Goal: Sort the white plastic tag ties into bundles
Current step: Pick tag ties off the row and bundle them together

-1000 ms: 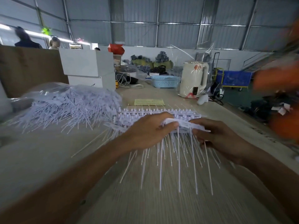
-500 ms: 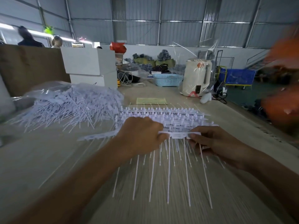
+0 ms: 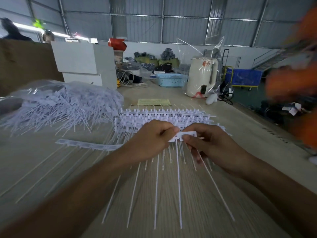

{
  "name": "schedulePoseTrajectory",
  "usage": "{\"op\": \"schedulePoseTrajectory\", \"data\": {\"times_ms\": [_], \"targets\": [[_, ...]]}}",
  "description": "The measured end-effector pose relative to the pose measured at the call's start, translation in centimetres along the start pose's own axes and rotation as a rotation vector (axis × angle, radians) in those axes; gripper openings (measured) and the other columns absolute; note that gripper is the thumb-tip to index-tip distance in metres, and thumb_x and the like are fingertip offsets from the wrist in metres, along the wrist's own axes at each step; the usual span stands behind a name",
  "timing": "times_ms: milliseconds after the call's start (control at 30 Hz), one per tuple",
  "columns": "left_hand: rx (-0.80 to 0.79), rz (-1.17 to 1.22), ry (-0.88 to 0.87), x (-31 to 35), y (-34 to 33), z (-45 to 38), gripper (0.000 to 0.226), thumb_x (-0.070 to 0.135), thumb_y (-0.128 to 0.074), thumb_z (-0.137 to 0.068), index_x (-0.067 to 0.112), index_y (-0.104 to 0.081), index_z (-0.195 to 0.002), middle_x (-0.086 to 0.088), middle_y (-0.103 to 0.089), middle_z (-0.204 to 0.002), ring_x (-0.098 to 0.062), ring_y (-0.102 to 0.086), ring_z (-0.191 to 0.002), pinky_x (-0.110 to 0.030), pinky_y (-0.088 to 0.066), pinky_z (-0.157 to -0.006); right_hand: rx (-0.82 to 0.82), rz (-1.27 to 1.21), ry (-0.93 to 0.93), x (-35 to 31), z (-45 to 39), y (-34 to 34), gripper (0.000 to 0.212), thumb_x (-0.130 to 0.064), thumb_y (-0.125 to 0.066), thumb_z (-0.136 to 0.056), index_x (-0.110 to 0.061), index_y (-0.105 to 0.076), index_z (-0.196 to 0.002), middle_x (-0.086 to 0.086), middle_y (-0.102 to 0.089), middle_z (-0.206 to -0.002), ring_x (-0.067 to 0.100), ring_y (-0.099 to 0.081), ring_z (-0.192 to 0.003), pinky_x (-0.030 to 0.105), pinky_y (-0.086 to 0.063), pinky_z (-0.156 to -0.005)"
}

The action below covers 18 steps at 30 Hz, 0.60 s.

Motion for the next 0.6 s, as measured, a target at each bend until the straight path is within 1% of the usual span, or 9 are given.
{"op": "schedulePoseTrajectory", "data": {"times_ms": [67, 100, 167, 233, 300, 367, 467, 533, 600], "targets": [[0.006, 0.043, 0.017, 0.1, 0.2, 0.0, 0.043, 0.024, -0.049, -0.104, -0.001, -0.061, -0.072, -0.029, -0.053, -0.064, -0.019, -0.047, -0.051, -0.029, -0.038, -0.056, 0.025, 0.132, 0.067, -1.1, 0.0, 0.3, 0.011, -0.020, -0.060, -0.099, -0.018, -0.069, -0.093, -0.002, -0.056, -0.061, 0.014, -0.051, -0.048, 0.024, -0.042, -0.049], [0.016, 0.051, 0.021, 0.2, 0.3, 0.0, 0.044, 0.025, -0.049, -0.104, -0.005, -0.061, -0.074, -0.027, -0.052, -0.062, -0.015, -0.047, -0.049, -0.027, -0.038, -0.055, 0.040, 0.225, 0.108, -1.8, 0.0, 0.5, 0.010, -0.020, -0.060, -0.099, -0.019, -0.069, -0.096, -0.005, -0.057, -0.064, 0.009, -0.049, -0.050, 0.022, -0.041, -0.052], [0.036, 0.033, 0.015, 0.5, 0.6, -0.1, 0.045, 0.025, -0.049, -0.104, -0.004, -0.060, -0.071, -0.011, -0.048, -0.053, -0.008, -0.043, -0.045, -0.026, -0.034, -0.052, 0.059, 0.407, 0.188, -3.1, 0.0, 0.7, 0.013, -0.025, -0.058, -0.099, -0.021, -0.070, -0.103, -0.007, -0.062, -0.072, 0.011, -0.051, -0.056, 0.024, -0.040, -0.055], [0.053, 0.004, -0.002, 0.9, 1.0, 0.0, 0.045, 0.025, -0.048, -0.104, 0.003, -0.056, -0.065, 0.001, -0.045, -0.050, -0.009, -0.039, -0.045, -0.026, -0.031, -0.052, 0.079, 0.501, 0.235, -3.9, 0.3, 0.9, 0.017, -0.030, -0.056, -0.099, -0.022, -0.069, -0.106, -0.002, -0.064, -0.075, 0.017, -0.055, -0.060, 0.031, -0.044, -0.058], [0.066, -0.021, -0.034, 1.5, 1.3, 0.0, 0.046, 0.025, -0.048, -0.104, 0.004, -0.053, -0.063, -0.004, -0.043, -0.052, -0.008, -0.035, -0.045, -0.024, -0.028, -0.051, 0.108, 0.555, 0.286, -4.6, 0.5, 1.0, 0.018, -0.030, -0.055, -0.099, -0.022, -0.070, -0.107, -0.003, -0.064, -0.073, 0.015, -0.055, -0.059, 0.027, -0.043, -0.058], [0.064, -0.036, -0.047, 1.9, 1.3, -0.1, 0.048, 0.026, -0.047, -0.105, -0.005, -0.058, -0.070, -0.015, -0.044, -0.054, -0.009, -0.034, -0.046, -0.023, -0.027, -0.051, 0.132, 0.635, 0.353, -5.4, 0.7, 1.0, 0.018, -0.027, -0.055, -0.101, -0.022, -0.070, -0.107, -0.011, -0.065, -0.076, 0.010, -0.058, -0.063, 0.022, -0.043, -0.058], [0.055, -0.018, -0.017, 1.8, 1.2, -0.2, 0.048, 0.027, -0.047, -0.105, -0.010, -0.064, -0.079, -0.007, -0.040, -0.052, -0.007, -0.032, -0.044, -0.020, -0.026, -0.049, 0.176, 0.809, 0.474, -6.5, 1.1, 0.8, 0.017, -0.023, -0.055, -0.103, -0.022, -0.070, -0.110, -0.016, -0.070, -0.094, 0.001, -0.063, -0.079, 0.023, -0.047, -0.067], [0.071, -0.002, -0.025, 2.0, 1.4, -0.3, 0.048, 0.026, -0.049, -0.104, -0.003, -0.057, -0.067, -0.002, -0.037, -0.051, -0.007, -0.031, -0.045, -0.022, -0.025, -0.050, 0.173, 0.767, 0.455, -6.2, 0.9, 1.1, 0.016, -0.025, -0.053, -0.102, -0.023, -0.068, -0.107, -0.025, -0.062, -0.083, -0.004, -0.057, -0.071, 0.019, -0.043, -0.063], [0.082, -0.047, -0.058, 2.4, 1.6, -0.3, 0.047, 0.025, -0.049, -0.104, 0.011, -0.046, -0.060, 0.002, -0.034, -0.051, -0.009, -0.031, -0.046, -0.024, -0.025, -0.051, 0.159, 0.733, 0.418, -5.7, 0.7, 1.2, 0.013, -0.027, -0.051, -0.104, -0.024, -0.064, -0.105, -0.024, -0.054, -0.071, 0.000, -0.051, -0.060, 0.022, -0.039, -0.056]]}}
Point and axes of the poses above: each hand's wrist, its own z-axis away from the middle knuckle, its own y-axis out of the back of the hand, x = y × z, the point moved 10 cm from there along -z, towards the middle knuckle
